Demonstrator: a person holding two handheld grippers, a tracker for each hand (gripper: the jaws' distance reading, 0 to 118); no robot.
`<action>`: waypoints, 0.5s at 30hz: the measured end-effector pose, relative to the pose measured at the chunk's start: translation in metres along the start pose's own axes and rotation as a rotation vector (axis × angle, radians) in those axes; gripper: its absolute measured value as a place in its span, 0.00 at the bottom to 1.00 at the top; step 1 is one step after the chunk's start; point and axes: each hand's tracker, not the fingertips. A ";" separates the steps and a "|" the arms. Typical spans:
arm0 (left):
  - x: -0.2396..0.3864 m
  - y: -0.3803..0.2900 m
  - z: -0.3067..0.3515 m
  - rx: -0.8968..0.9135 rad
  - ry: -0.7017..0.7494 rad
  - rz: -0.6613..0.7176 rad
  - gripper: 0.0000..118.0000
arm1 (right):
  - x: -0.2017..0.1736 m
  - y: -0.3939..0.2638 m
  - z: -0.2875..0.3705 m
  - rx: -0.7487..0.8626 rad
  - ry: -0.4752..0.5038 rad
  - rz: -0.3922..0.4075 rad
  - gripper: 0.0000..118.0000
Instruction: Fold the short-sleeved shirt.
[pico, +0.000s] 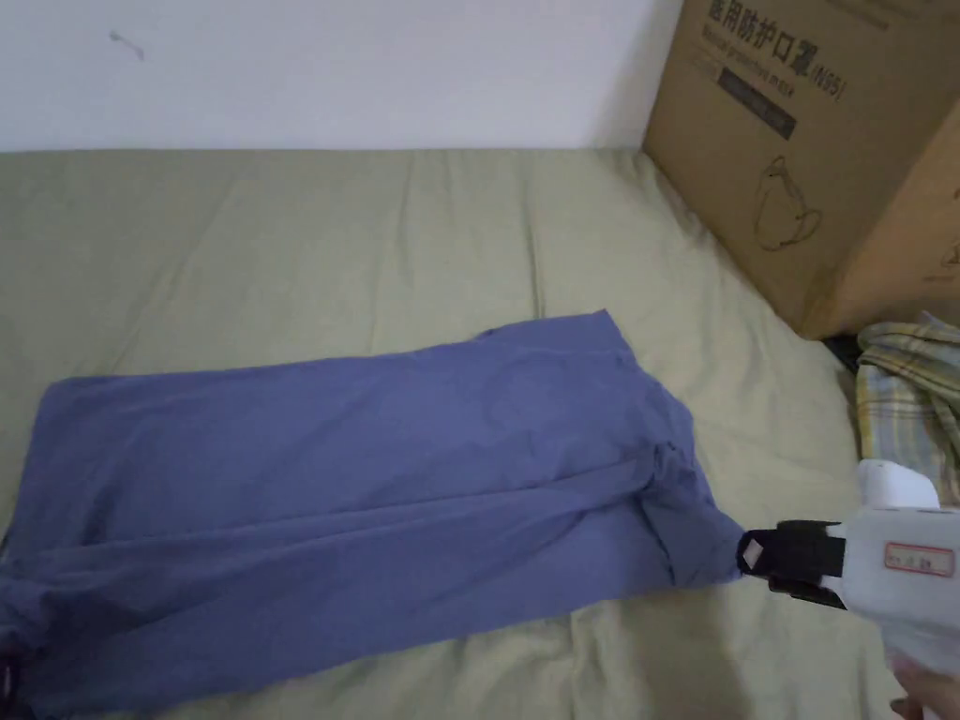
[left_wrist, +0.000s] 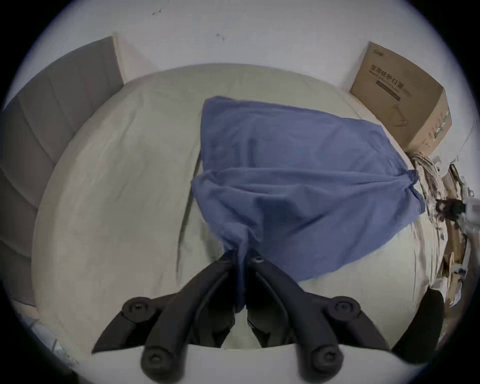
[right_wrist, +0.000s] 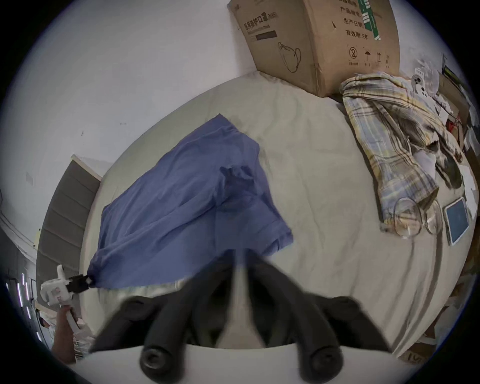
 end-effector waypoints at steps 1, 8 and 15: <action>-0.001 0.004 0.000 0.011 0.011 -0.004 0.05 | 0.005 0.008 -0.009 -0.008 0.003 -0.023 0.36; -0.009 0.014 0.006 0.013 -0.021 0.054 0.05 | 0.037 0.035 -0.090 -0.218 -0.075 -0.105 0.84; -0.007 0.012 0.010 -0.001 -0.022 0.040 0.05 | 0.019 0.035 -0.052 -0.148 -0.048 0.030 0.04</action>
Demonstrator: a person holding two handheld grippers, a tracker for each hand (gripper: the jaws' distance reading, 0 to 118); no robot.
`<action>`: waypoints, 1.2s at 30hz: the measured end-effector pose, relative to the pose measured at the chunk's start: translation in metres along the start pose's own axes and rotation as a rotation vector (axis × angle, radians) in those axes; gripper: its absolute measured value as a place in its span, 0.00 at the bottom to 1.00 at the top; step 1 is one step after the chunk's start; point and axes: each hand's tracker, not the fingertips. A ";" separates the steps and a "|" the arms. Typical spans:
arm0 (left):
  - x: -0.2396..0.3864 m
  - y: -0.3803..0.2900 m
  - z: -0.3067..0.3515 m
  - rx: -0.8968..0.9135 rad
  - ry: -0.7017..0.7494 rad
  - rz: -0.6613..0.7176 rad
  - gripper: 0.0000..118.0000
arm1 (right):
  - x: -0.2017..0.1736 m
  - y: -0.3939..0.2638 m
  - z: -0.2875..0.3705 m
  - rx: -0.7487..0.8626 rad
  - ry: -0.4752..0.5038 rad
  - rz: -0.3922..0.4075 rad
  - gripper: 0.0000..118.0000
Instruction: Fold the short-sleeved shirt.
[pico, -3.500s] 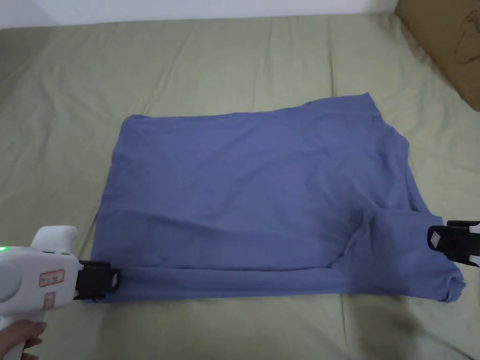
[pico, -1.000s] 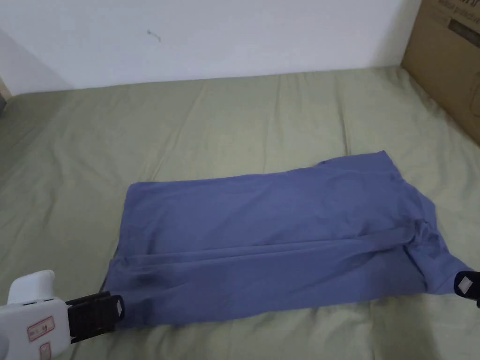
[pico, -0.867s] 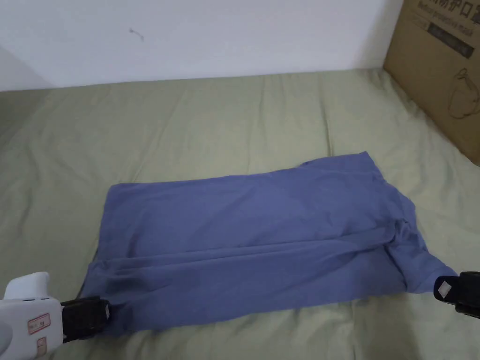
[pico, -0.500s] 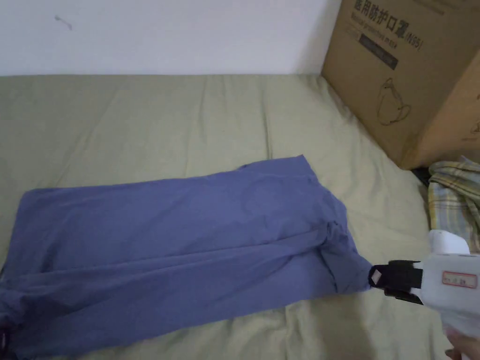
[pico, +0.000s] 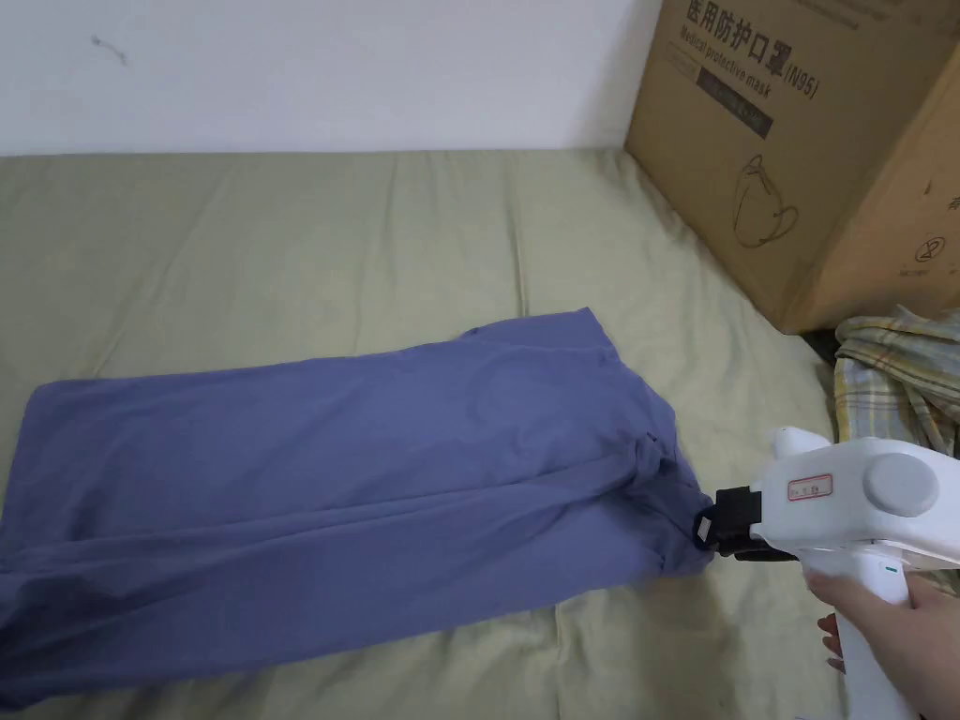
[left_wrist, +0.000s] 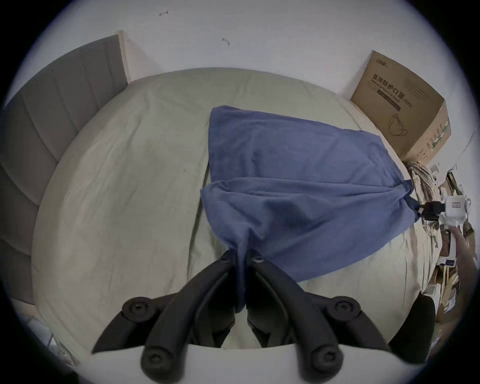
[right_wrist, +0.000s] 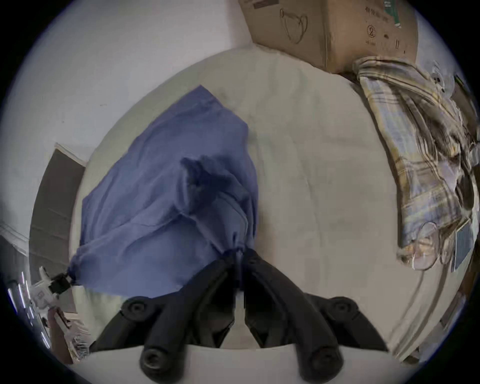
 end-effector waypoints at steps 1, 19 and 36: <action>-0.002 0.001 0.001 -0.005 0.002 -0.004 0.05 | 0.002 0.001 0.006 -0.003 0.010 0.002 0.04; -0.042 -0.093 0.060 -0.108 -0.066 0.069 0.13 | 0.035 -0.127 0.073 -0.119 -0.006 -0.001 0.11; 0.027 -0.022 0.105 0.146 -0.024 -0.133 0.00 | -0.122 -0.086 0.106 0.173 0.009 0.281 0.01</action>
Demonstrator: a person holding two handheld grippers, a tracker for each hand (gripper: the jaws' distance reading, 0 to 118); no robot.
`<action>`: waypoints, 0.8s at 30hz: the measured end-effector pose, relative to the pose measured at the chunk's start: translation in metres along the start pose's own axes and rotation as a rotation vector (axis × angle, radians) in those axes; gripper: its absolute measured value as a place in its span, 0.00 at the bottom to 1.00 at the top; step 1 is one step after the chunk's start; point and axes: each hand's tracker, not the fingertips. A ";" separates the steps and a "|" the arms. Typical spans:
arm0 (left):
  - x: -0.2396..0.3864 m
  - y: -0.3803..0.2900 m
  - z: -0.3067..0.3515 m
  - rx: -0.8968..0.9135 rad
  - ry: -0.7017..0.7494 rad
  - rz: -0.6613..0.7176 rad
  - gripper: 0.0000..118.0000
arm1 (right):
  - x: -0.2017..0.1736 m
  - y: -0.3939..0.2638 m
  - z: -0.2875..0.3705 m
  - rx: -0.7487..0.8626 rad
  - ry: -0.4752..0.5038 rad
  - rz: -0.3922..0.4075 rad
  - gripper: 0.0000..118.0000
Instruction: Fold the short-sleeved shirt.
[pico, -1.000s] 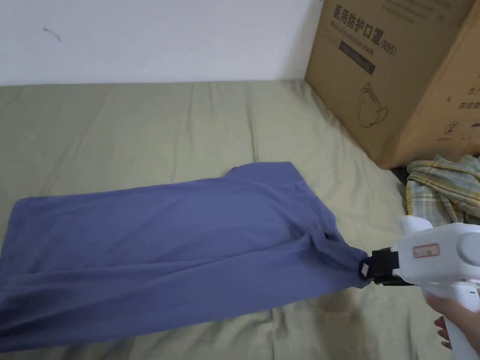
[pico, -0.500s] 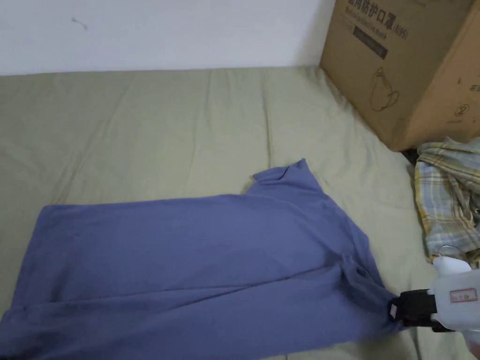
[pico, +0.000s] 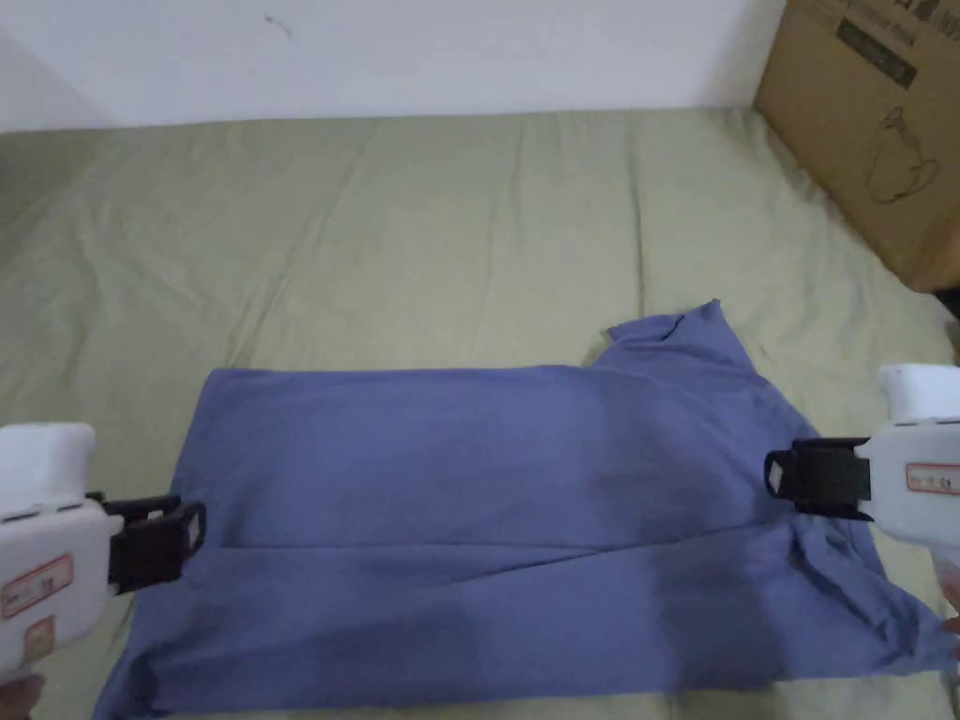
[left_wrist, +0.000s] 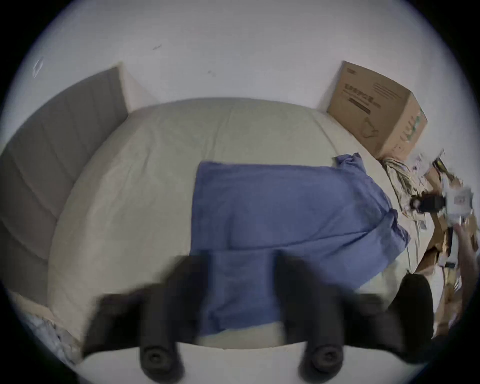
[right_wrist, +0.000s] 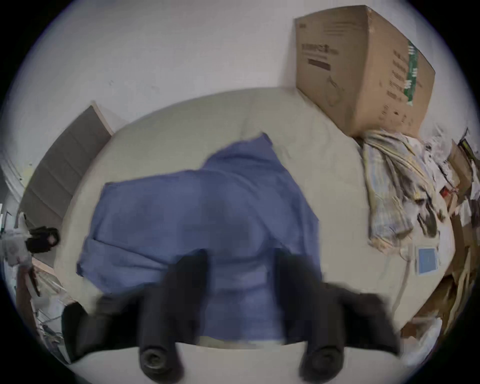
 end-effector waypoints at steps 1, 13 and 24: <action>0.005 0.006 -0.005 0.005 -0.001 -0.021 0.00 | -0.007 0.007 -0.004 0.011 0.033 -0.008 0.01; -0.064 0.121 -0.159 -0.114 0.015 0.079 0.03 | -0.012 0.041 -0.054 -0.008 0.064 0.046 0.01; -0.091 0.110 -0.286 -0.388 0.111 -0.033 0.91 | 0.032 0.035 -0.094 -0.104 -0.010 -0.006 0.01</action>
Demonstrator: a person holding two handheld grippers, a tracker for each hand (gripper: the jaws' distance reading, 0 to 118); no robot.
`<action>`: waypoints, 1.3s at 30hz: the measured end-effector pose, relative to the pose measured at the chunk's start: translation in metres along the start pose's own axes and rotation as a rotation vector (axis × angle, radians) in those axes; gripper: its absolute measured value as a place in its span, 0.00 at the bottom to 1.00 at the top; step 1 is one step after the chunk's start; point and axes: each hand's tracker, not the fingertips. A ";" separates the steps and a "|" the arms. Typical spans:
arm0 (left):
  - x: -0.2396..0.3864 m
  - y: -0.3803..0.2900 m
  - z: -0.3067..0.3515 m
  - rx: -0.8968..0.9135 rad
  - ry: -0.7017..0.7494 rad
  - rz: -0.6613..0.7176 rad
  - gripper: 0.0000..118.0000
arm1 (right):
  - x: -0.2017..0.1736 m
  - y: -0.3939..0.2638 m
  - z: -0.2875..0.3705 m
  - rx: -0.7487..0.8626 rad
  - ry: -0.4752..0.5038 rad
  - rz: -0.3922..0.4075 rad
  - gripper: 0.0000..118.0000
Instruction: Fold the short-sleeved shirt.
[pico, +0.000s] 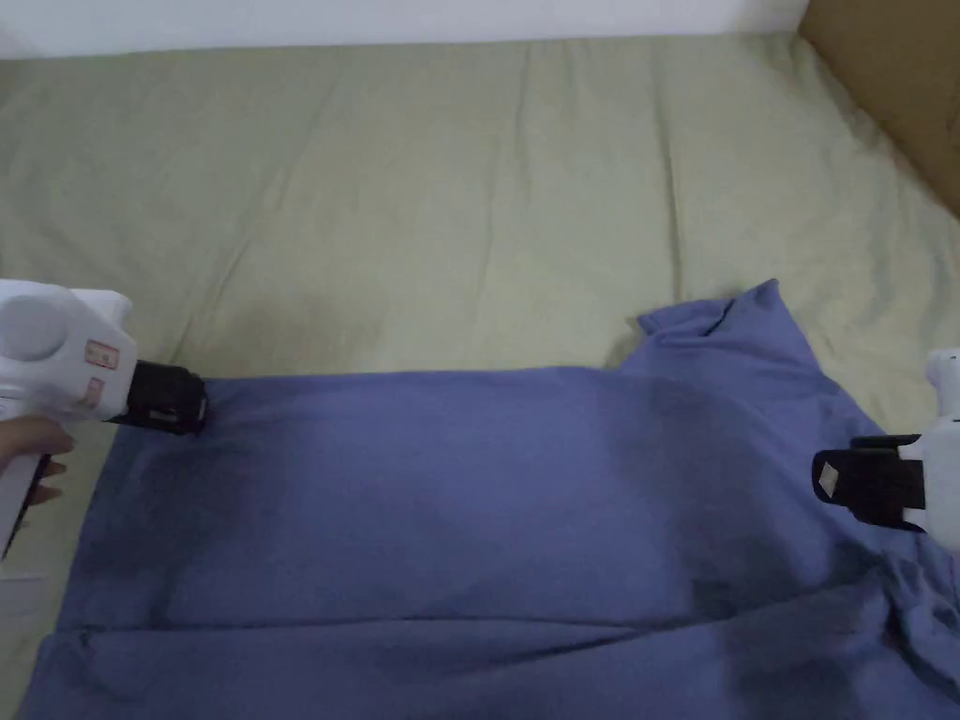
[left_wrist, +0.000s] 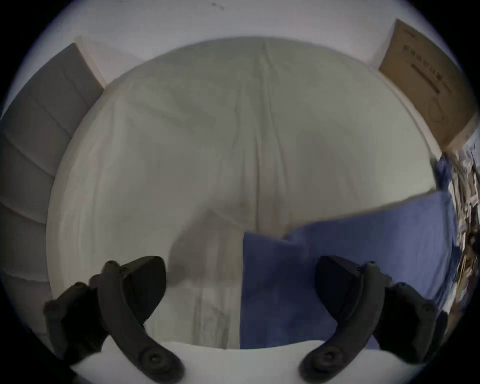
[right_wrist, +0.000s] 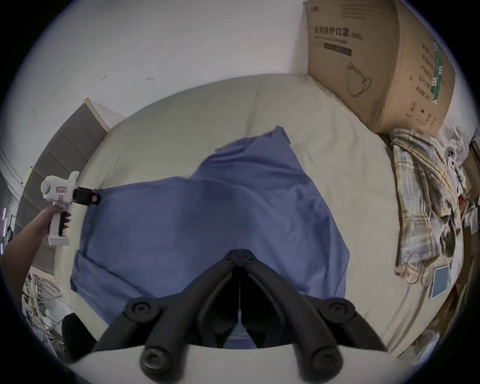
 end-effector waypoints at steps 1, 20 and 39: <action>0.001 -0.001 0.006 0.030 -0.030 -0.001 0.80 | 0.005 0.002 -0.004 -0.006 -0.004 -0.003 0.01; -0.009 -0.018 0.110 0.205 -0.199 -0.010 0.00 | 0.059 0.150 -0.154 -0.193 -0.035 -0.144 0.79; -0.034 -0.103 0.191 0.268 -0.254 -0.012 0.00 | 0.084 0.066 0.080 0.040 0.183 -0.194 0.02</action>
